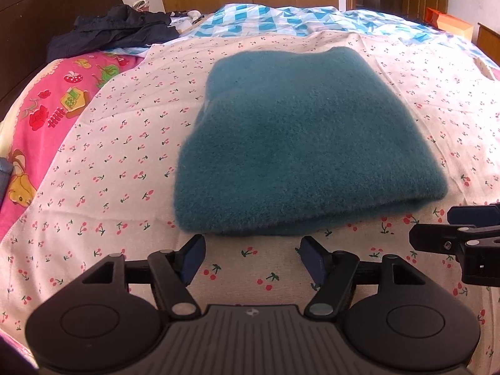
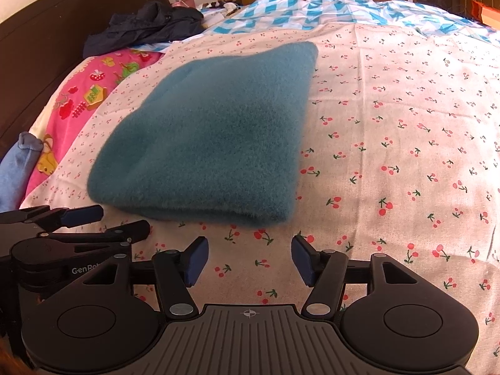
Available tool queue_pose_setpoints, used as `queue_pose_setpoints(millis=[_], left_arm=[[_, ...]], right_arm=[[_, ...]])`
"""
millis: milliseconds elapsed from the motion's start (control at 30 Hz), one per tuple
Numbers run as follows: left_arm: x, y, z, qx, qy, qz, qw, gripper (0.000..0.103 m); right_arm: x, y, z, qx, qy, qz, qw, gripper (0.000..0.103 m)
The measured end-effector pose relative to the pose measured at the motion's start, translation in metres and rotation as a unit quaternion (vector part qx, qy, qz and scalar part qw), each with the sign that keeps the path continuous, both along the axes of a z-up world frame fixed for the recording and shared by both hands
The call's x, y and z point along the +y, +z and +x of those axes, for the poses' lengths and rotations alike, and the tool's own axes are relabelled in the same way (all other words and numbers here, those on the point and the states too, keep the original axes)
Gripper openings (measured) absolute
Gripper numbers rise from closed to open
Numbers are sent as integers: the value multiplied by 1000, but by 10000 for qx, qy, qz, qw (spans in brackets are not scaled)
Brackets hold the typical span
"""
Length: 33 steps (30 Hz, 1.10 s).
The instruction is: Fold small clothes
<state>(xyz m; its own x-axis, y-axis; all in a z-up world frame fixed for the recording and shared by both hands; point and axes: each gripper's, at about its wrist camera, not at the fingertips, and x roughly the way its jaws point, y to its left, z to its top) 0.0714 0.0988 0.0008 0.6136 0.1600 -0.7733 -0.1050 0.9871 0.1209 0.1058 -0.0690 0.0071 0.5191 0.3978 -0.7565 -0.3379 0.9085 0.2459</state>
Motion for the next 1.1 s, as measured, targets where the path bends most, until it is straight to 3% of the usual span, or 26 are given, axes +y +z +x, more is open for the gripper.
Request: queue_pose_setpoints(millis=[600, 667, 933, 1100], left_arm=[[4, 2, 0, 155, -140, -223, 9995, 76], [7, 4, 0, 167, -98, -276, 9994, 82], [21, 11, -3, 385, 124, -1022, 9939, 87], [13, 17, -7, 336, 101, -1005, 9943, 87]], right_arm=[[4, 6, -3, -135, 57, -100, 9998, 66], [3, 6, -3, -137, 29, -133, 9998, 66], [5, 8, -1, -189, -32, -263, 9995, 70], [2, 11, -3, -251, -67, -323, 9991, 72]])
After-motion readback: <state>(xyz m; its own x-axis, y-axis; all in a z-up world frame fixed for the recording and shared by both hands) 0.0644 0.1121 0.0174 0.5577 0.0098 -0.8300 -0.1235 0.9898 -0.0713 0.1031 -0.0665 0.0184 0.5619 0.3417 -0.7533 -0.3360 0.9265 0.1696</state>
